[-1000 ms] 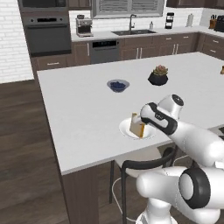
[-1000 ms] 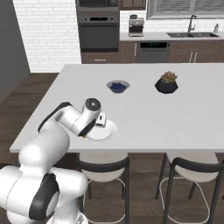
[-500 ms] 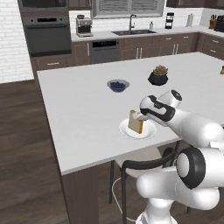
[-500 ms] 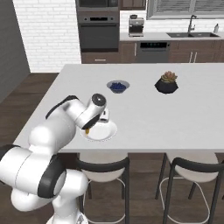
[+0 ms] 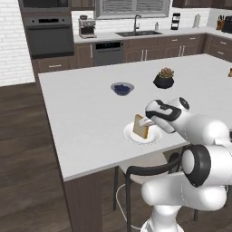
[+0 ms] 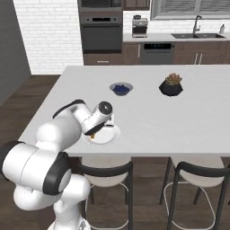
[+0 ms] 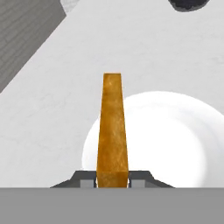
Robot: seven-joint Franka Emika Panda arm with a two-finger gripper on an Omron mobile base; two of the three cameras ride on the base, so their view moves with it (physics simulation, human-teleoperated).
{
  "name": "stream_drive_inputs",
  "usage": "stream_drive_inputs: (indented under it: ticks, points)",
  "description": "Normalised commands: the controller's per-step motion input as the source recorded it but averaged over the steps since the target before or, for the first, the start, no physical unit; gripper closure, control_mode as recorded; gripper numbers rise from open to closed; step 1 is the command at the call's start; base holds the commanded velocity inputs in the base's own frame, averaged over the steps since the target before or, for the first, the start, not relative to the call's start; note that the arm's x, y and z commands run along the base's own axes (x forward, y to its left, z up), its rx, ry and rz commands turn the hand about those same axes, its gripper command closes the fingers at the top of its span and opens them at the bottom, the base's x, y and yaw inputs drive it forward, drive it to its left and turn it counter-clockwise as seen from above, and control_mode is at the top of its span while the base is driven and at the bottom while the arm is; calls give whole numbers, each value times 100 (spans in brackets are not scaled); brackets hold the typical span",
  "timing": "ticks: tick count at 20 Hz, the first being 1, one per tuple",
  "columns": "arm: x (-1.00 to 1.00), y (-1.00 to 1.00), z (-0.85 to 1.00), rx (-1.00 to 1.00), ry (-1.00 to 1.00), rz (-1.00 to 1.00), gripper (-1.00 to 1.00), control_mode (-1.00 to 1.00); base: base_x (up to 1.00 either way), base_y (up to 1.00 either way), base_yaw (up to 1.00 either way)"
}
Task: Start the toaster. Once the lever pops up, take the bread to the plate on the dining counter.
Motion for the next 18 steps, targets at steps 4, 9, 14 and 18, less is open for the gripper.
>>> stream_drive_inputs:
  ticks: [4,9,14,18]
  points:
    - [0,-8,-21,0,0,0,100,-100,0,0,0]
    - [2,-1,-11,0,0,0,100,-100,0,0,0]
    - [10,0,-8,0,0,0,100,-100,0,0,0]
    - [22,0,-4,0,0,1,100,-100,0,0,0]
